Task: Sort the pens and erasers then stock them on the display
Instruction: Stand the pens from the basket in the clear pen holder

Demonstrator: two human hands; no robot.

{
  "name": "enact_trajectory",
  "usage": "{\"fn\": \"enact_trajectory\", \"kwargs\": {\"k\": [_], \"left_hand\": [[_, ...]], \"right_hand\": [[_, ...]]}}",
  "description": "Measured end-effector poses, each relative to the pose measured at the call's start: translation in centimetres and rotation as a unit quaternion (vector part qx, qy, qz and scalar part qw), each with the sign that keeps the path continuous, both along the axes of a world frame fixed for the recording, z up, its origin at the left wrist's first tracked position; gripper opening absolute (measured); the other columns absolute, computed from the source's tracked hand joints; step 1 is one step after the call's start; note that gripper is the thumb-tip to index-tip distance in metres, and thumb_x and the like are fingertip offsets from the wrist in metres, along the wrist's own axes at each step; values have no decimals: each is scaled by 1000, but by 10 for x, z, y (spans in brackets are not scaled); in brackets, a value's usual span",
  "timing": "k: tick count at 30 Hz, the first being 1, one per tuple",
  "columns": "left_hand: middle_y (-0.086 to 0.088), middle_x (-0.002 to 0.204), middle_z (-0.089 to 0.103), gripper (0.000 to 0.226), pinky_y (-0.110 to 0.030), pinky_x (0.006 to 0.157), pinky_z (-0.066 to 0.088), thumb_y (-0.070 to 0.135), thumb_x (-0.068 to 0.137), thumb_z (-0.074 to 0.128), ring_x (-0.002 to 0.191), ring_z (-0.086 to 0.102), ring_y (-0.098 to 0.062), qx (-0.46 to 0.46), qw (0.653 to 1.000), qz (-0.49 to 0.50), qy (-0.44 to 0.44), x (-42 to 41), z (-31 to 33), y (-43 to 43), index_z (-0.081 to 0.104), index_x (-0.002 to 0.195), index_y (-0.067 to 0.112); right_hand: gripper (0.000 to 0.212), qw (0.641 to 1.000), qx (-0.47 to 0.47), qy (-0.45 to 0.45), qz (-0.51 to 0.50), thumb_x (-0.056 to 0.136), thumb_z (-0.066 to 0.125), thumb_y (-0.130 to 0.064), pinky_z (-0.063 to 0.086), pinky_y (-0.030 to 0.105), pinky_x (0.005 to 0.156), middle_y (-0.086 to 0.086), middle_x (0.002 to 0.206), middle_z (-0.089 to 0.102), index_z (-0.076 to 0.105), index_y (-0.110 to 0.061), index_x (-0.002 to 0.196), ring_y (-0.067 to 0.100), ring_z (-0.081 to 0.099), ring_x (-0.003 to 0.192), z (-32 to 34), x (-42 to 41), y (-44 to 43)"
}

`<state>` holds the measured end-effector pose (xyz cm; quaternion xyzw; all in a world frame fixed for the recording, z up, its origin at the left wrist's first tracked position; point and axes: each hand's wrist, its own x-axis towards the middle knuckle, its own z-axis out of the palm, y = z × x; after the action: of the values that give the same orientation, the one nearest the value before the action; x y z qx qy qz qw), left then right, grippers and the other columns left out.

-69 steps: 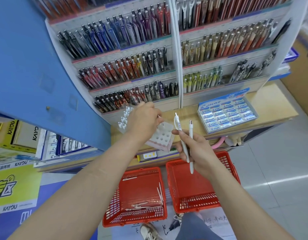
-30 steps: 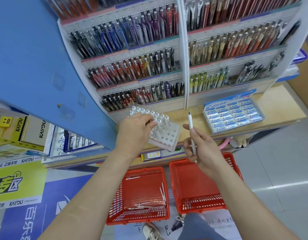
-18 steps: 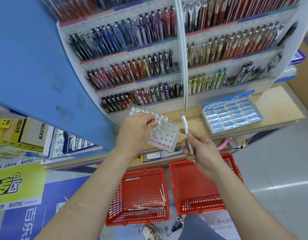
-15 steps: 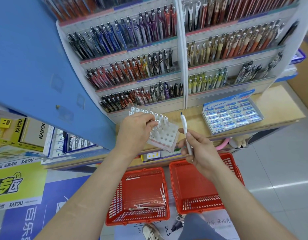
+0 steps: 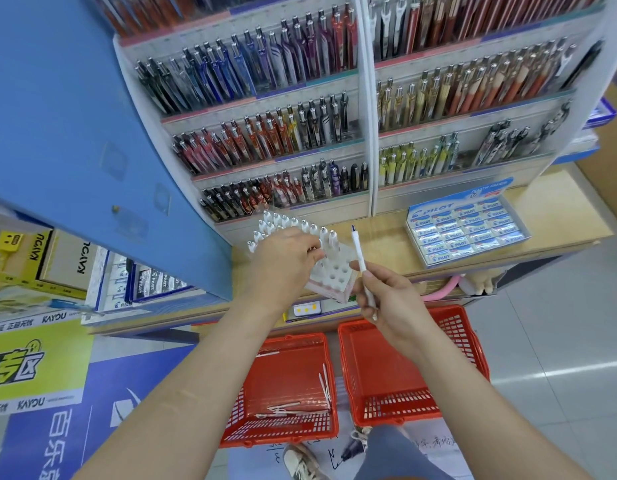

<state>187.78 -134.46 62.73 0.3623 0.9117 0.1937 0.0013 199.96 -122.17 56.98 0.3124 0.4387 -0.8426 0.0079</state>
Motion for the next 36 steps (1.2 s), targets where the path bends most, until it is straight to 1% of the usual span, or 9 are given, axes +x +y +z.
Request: {"fn": "enact_trajectory", "kwargs": {"k": [6, 8, 11, 14, 17, 20, 23, 28, 36], "left_hand": [[1, 74, 62, 13, -22, 63, 29, 28, 78, 73, 80, 53, -22, -50, 995, 11, 80, 3, -4, 6, 71, 75, 15], [2, 83, 62, 16, -25, 66, 33, 33, 83, 67, 90, 53, -20, -80, 995, 22, 60, 3, -1, 7, 71, 83, 17], [4, 92, 61, 21, -28, 74, 37, 39, 86, 61, 96, 52, -16, -104, 993, 62, -12, 2, 8, 8, 69, 93, 20], [8, 80, 62, 14, -26, 67, 42, 35, 85, 66, 76, 57, -11, 43, 978, 140, -152, 4, 18, 8, 70, 93, 25], [0, 69, 64, 11, -29, 59, 51, 26, 86, 67, 58, 55, -12, 185, 889, 170, -383, 5, 30, 8, 72, 90, 18], [-8, 65, 62, 14, -24, 54, 52, 16, 86, 66, 53, 54, -14, 225, 846, 162, -455, 8, 40, 8, 70, 88, 2], [-6, 63, 61, 9, -24, 56, 54, 12, 87, 65, 52, 56, -13, 224, 858, 164, -433, 8, 43, 5, 69, 82, 7], [-8, 66, 64, 13, -28, 60, 58, 7, 89, 62, 57, 61, -14, 230, 902, 175, -321, -2, 53, -3, 68, 79, 13], [-4, 84, 71, 21, -24, 73, 57, -2, 80, 68, 77, 69, -17, 167, 924, 146, -313, -2, 64, -5, 72, 80, 19]], "right_hand": [[26, 1000, -10, 18, -9, 101, 43, -12, 33, 18, 45, 3, 75, 60, 62, -14, 118, 10, 49, 58, 2, -1, -1], [22, 999, -19, 28, -15, 100, 43, -11, 31, 18, 43, 4, 75, 62, 61, -12, 114, 11, 50, 54, 5, -1, -1], [19, 999, -30, 43, 0, 99, 45, -11, 28, 19, 43, 9, 79, 63, 60, -6, 110, 13, 48, 51, 9, 2, 2], [22, 997, -35, 59, 38, 98, 45, -11, 25, 18, 41, 9, 78, 61, 64, -3, 105, 11, 44, 48, 14, 6, 7], [22, 995, -8, 67, 77, 96, 48, -12, 22, 17, 39, 12, 79, 53, 66, 0, 102, 10, 40, 47, 16, 6, 9], [20, 994, 9, 68, 89, 92, 54, -16, 22, 18, 42, 16, 75, 51, 70, -5, 95, 12, 39, 48, 19, 5, 7], [14, 998, 8, 43, 49, 90, 59, -15, 29, 20, 44, 7, 71, 61, 72, -9, 91, 11, 49, 50, 21, 4, 6], [13, 998, 31, -32, -54, 88, 65, -15, 41, 19, 43, 13, 74, 63, 66, -5, 96, 11, 54, 49, 11, 3, 4], [12, 995, -8, -8, -98, 92, 59, -14, 50, 23, 57, 10, 75, 64, 67, -6, 96, 14, 59, 59, 18, -8, 2]]}}
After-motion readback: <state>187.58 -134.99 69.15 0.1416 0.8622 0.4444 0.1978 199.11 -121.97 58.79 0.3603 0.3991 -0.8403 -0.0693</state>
